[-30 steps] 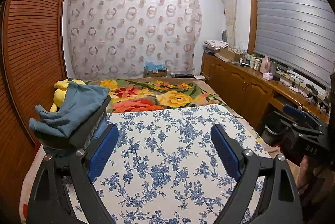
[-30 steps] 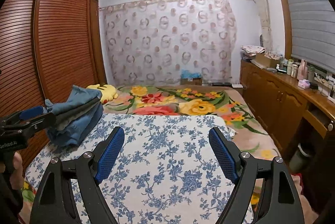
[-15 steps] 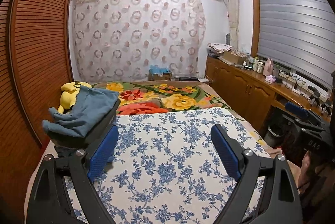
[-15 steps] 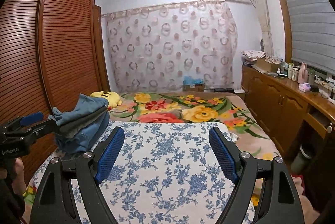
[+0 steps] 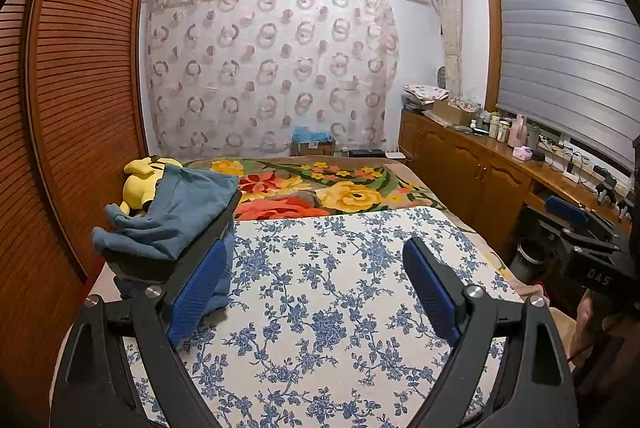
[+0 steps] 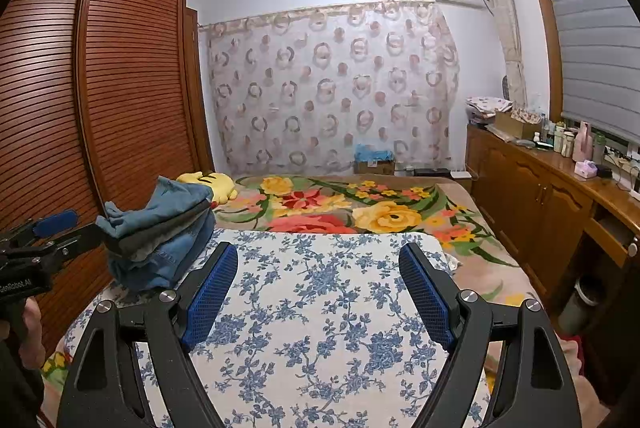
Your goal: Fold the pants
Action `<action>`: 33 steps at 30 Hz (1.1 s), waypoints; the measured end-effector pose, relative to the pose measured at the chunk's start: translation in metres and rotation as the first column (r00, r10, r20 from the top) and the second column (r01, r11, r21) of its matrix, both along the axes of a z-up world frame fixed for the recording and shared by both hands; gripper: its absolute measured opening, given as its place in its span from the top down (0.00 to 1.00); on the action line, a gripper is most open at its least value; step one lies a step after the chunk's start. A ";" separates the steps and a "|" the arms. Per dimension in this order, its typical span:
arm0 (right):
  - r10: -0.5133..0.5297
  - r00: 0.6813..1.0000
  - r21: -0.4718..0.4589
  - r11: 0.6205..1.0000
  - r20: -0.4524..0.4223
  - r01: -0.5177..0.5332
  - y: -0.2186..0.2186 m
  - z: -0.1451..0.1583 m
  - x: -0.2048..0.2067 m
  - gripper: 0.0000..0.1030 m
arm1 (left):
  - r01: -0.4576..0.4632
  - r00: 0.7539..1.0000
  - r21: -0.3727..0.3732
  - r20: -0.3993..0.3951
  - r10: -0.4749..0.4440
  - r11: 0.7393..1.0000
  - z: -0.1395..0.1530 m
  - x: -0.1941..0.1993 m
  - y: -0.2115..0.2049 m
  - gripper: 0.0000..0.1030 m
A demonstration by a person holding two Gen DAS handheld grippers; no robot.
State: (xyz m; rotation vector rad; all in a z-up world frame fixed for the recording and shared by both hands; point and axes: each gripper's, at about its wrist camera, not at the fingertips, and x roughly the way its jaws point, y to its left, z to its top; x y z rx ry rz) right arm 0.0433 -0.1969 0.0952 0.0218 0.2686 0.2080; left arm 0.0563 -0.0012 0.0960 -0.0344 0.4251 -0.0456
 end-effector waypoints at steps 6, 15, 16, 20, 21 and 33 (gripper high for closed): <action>-0.001 1.000 -0.001 1.000 0.002 0.001 -0.002 0.000 0.000 0.18 | 0.001 1.000 0.000 -0.001 -0.001 1.000 0.000 0.000 0.000 0.12; -0.002 1.000 -0.005 1.000 0.002 0.002 0.001 -0.001 -0.001 0.18 | 0.000 1.000 0.001 0.000 0.000 1.000 -0.001 0.000 0.000 0.12; -0.002 1.000 -0.005 1.000 0.002 0.002 0.000 -0.001 -0.001 0.18 | 0.000 1.000 0.001 0.000 0.000 1.000 -0.001 0.000 0.000 0.12; -0.003 1.000 -0.005 1.000 0.003 0.003 0.001 -0.002 -0.001 0.18 | 0.000 1.000 -0.001 0.002 0.000 1.000 0.000 0.000 0.001 0.12; -0.003 1.000 -0.006 1.000 0.003 0.003 0.001 -0.002 -0.002 0.18 | 0.000 1.000 -0.001 0.003 0.000 1.000 0.000 0.000 0.001 0.12; -0.004 1.000 -0.007 1.000 0.004 0.004 0.002 -0.003 -0.002 0.18 | 0.001 1.000 0.000 0.003 -0.001 1.000 -0.002 0.000 0.001 0.12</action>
